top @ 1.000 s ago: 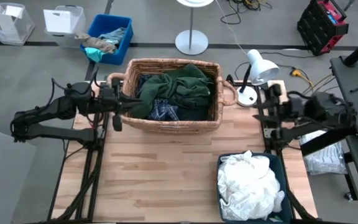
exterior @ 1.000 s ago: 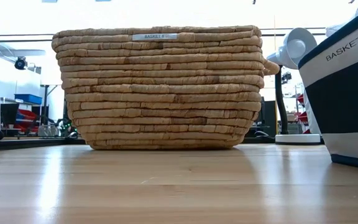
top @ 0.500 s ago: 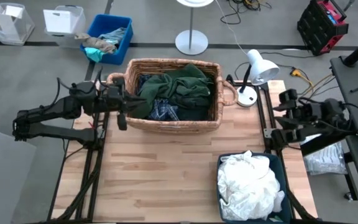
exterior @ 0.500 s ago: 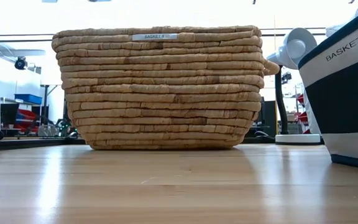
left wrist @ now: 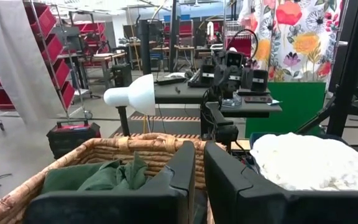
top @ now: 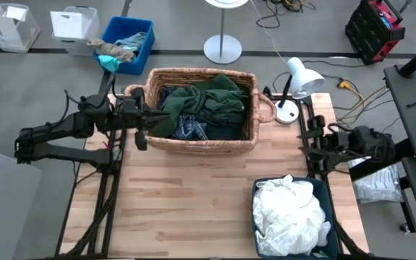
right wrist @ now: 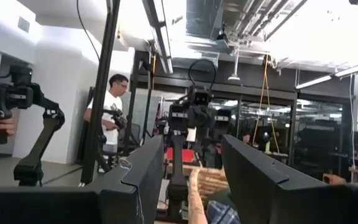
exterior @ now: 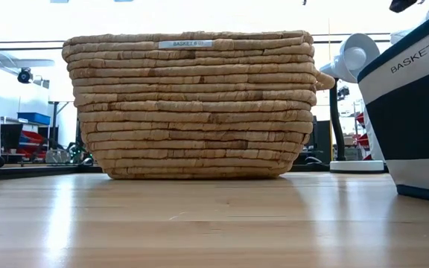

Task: Sort clothes
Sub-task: Return to Home Position

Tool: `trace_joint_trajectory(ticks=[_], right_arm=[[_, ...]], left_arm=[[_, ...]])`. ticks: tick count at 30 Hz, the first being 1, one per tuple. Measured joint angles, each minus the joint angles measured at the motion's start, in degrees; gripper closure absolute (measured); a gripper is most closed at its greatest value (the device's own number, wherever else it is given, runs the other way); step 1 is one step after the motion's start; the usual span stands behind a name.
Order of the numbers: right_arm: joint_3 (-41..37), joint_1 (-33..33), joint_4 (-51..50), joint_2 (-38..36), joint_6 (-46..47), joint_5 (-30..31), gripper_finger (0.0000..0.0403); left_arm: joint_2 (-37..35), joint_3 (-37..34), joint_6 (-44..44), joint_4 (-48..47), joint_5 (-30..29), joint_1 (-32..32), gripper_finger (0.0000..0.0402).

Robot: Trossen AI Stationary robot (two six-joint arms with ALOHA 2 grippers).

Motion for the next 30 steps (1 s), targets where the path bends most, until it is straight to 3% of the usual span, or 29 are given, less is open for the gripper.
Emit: trace_joint_trajectory(ticks=[7,17,28,30], right_arm=[[-7.08,0.01,3.74,-1.33,-0.64,0.43,0.0250],[-21.96,0.00,18.72,-0.60,-0.36,2.06,0.0273],[-22.53,0.01,9.06,-0.21,0.00,12.07,0.0290],[-22.55,-0.01,6.72,-0.21,1.27,12.98,0.0293]], left_arm=[[-0.06,0.00,-0.19,-0.18,-0.87,0.00,0.0386],[-0.19,0.00,-4.49,-0.19,-1.13,0.00,0.0386],[0.10,-0.43,-3.49,-1.31,-0.75,-0.10,0.0386],[-0.30,-0.90,0.34,-1.31,4.22,-0.40,0.0386]])
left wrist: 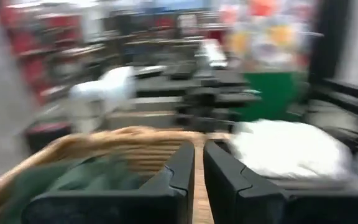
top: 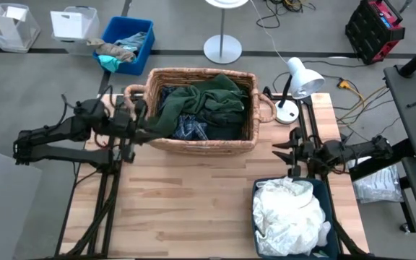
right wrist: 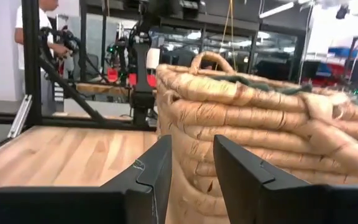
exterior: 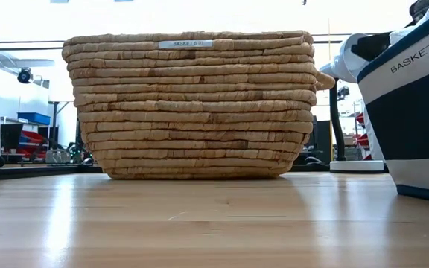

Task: Sort clothes
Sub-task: Return to Home Position

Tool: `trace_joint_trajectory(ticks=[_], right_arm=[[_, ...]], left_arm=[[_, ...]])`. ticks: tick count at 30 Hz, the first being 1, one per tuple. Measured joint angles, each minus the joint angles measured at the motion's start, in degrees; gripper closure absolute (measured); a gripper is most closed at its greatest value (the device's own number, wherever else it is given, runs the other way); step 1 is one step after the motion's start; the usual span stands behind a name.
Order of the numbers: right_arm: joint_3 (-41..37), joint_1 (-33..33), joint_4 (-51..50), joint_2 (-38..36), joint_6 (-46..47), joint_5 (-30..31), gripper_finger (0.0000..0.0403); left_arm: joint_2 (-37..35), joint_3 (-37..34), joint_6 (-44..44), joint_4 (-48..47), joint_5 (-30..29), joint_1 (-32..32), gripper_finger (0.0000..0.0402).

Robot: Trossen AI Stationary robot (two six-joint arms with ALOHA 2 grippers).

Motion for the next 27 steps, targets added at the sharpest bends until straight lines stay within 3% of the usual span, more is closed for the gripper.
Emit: trace_joint_trajectory(ticks=[4,7,11,15,20,27], right_arm=[[0.00,0.02,-0.43,0.00,3.78,0.06,0.0298],[0.00,0.00,-3.18,0.04,5.22,0.07,0.0303],[0.00,0.02,-5.60,0.16,4.87,-0.11,0.0308],[0.00,0.01,-5.51,0.44,4.90,-0.12,0.0315],[-0.02,0.00,-5.53,0.44,4.92,-0.11,0.0324],[-0.02,0.02,-5.60,0.44,4.92,-0.13,0.0335]], left_arm=[[-3.55,-3.06,1.08,2.77,12.02,-0.53,0.0386],[-8.96,-8.59,-0.82,4.92,12.19,-0.55,0.0386],[-16.85,-18.63,-0.90,21.75,13.68,-0.52,0.0386],[-27.01,-25.87,-5.19,23.51,15.43,-0.73,0.0386],[-33.57,-32.73,-5.61,26.08,13.68,-5.35,0.0386],[-32.04,-37.66,2.66,30.38,2.89,-15.73,0.0386]])
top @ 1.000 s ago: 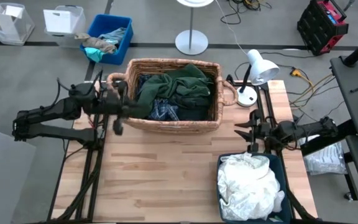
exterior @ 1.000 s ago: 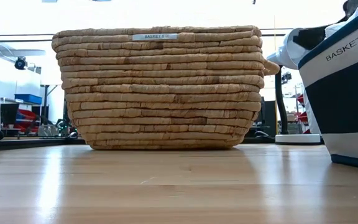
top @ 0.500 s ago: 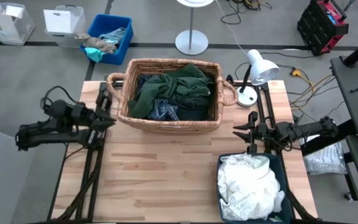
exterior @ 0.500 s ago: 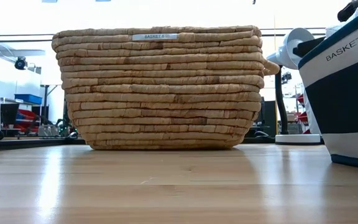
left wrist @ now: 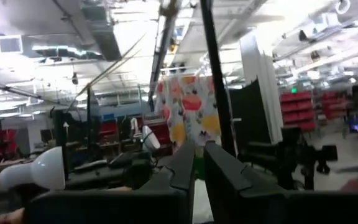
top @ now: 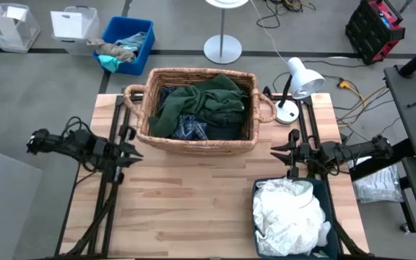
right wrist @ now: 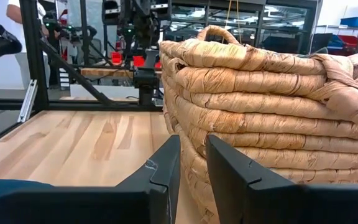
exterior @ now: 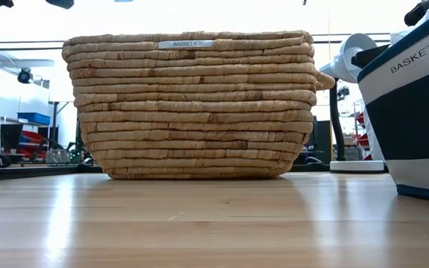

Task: Sort clothes
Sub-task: Return to Home Position

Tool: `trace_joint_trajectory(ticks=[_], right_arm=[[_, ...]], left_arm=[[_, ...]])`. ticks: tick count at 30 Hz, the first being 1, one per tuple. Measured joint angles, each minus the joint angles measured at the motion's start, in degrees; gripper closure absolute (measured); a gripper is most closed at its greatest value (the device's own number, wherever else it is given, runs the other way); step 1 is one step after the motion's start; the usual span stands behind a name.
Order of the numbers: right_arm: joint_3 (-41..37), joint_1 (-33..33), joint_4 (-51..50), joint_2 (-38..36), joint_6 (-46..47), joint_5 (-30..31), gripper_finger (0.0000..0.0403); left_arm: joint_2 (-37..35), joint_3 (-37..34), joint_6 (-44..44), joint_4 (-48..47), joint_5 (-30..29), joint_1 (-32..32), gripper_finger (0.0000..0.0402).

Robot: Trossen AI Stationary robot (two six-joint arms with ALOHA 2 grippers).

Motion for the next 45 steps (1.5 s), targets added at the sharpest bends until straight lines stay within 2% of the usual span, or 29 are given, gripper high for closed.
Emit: trace_joint_trajectory(ticks=[5,9,18,20,24,28,31,36,39,41,45], right_arm=[[-0.02,-0.02,-0.02,0.00,0.00,0.00,0.0329],[-0.02,-0.02,-0.05,0.00,0.00,0.00,0.0318],[-0.04,0.00,-0.11,0.00,0.00,-0.02,0.0305],[-0.04,-0.02,-0.11,0.02,0.02,-0.02,0.0306],[-0.04,-0.01,-0.13,0.00,0.00,-0.07,0.0316],[-0.04,-0.02,-0.11,0.00,0.02,-0.04,0.0329],[-0.05,-0.02,-0.09,0.02,0.01,-0.04,0.0336],[-0.07,-0.01,-0.07,0.02,0.02,-0.04,0.0342],[-0.07,0.00,-0.05,0.02,0.01,-0.04,0.0341],[-0.07,-0.02,-0.07,0.04,0.02,-0.04,0.0337],[-0.07,-0.01,-0.06,0.02,0.00,-0.04,0.0328]], left_arm=[[0.14,-2.07,6.81,0.65,-5.19,-6.75,0.0386],[-2.92,-5.64,7.19,2.21,-6.81,-9.43,0.0386],[-14.75,-15.40,8.44,1.59,-12.31,-9.72,0.0386],[-15.04,-17.16,9.29,1.82,-15.63,-9.64,0.0386],[-14.69,-17.69,11.11,-1.39,-17.11,-9.35,0.0386],[-14.77,-17.68,14.74,-3.80,-17.09,-9.35,0.0386],[-14.74,-17.35,12.75,-6.01,-16.66,-9.35,0.0386],[-14.25,-17.53,7.13,-7.79,-11.60,-9.37,0.0386],[-14.67,-17.70,3.85,-8.34,-5.24,-9.37,0.0386],[-14.89,-18.06,3.42,-12.54,-3.30,-9.41,0.0386],[-14.72,-14.36,-0.16,-23.84,-3.67,-9.35,0.0386]])
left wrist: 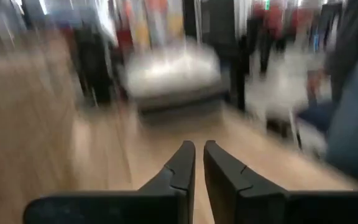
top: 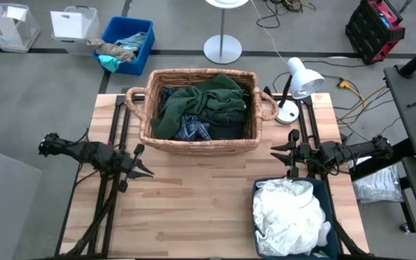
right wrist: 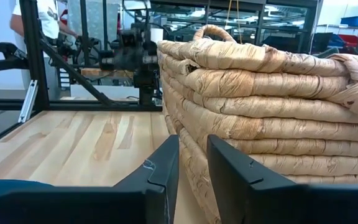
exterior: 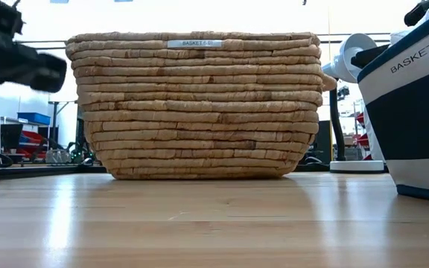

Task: Sort clothes
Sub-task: Return to Home Position

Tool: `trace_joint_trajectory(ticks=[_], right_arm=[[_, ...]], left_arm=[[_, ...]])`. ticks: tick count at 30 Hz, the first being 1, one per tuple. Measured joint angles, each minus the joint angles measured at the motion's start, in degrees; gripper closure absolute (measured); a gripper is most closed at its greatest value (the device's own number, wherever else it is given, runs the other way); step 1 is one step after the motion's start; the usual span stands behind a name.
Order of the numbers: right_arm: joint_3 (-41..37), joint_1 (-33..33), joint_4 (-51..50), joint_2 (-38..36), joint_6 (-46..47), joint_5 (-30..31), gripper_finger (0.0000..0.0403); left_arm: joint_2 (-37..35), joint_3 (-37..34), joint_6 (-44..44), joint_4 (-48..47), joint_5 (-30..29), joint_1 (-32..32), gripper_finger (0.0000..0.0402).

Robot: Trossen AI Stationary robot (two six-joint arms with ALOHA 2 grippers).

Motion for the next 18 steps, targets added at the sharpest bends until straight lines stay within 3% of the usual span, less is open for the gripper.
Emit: trace_joint_trajectory(ticks=[3,8,18], right_arm=[[0.00,0.02,0.04,0.02,0.02,0.02,0.0321],[0.00,-0.01,0.05,0.02,0.02,0.02,0.0310],[0.00,0.00,0.05,0.02,0.01,0.02,0.0312]], left_arm=[[0.19,1.26,-2.80,-11.46,-1.60,-0.02,0.0386],[-0.19,2.57,-3.47,-19.11,-7.50,0.00,0.0386],[1.62,2.62,-4.65,-18.86,-9.01,0.02,0.0386]])
